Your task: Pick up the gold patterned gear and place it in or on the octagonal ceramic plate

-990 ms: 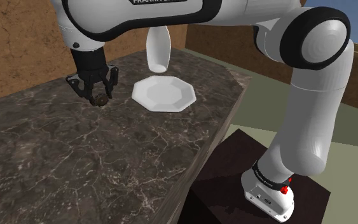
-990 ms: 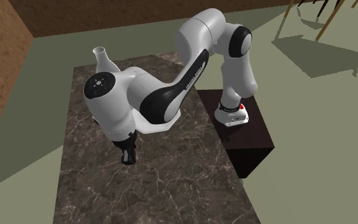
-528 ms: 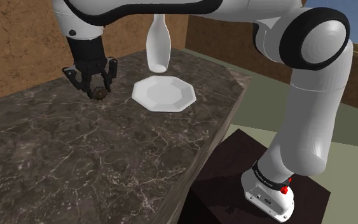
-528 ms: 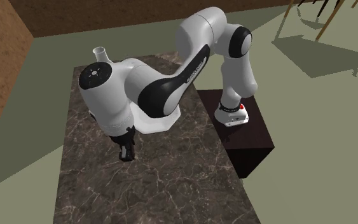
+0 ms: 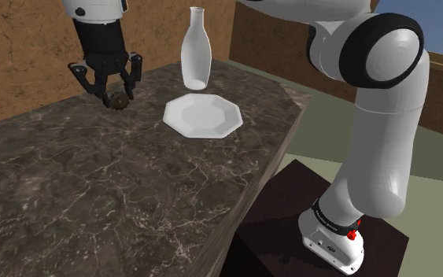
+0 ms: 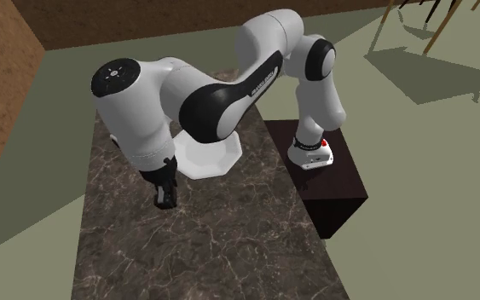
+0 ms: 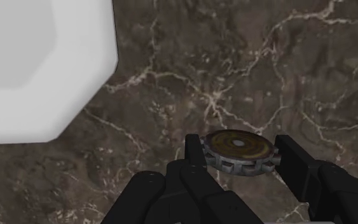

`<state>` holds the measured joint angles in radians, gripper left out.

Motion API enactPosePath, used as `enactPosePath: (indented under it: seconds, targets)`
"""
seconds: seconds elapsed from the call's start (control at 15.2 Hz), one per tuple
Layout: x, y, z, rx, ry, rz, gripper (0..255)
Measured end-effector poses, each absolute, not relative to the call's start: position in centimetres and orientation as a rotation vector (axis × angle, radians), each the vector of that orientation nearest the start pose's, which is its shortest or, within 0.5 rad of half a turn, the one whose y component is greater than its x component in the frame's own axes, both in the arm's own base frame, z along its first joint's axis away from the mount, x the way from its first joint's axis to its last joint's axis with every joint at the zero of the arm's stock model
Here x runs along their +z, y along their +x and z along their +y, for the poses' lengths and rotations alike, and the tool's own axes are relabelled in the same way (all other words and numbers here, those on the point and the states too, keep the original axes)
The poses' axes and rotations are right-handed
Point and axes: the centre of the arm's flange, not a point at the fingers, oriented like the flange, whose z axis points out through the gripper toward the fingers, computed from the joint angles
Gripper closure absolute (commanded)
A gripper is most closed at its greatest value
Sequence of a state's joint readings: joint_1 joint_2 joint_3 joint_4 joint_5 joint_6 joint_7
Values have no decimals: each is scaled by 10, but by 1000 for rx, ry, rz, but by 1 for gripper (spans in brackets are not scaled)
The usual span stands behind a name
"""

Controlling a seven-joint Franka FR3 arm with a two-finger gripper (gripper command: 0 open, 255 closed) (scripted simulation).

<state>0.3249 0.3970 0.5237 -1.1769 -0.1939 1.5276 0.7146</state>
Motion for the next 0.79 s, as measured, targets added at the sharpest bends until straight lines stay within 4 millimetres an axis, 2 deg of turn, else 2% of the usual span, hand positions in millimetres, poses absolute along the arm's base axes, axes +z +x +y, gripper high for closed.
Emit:
enactPosePath:
  seconds: [0.2,0.26,0.79]
  targets:
    - [601,501,426,-1,-3137,-142,255]
    - [603,499,420,0,-3137,-143,255]
    - [609,472,325,0,-3138,-141,255]
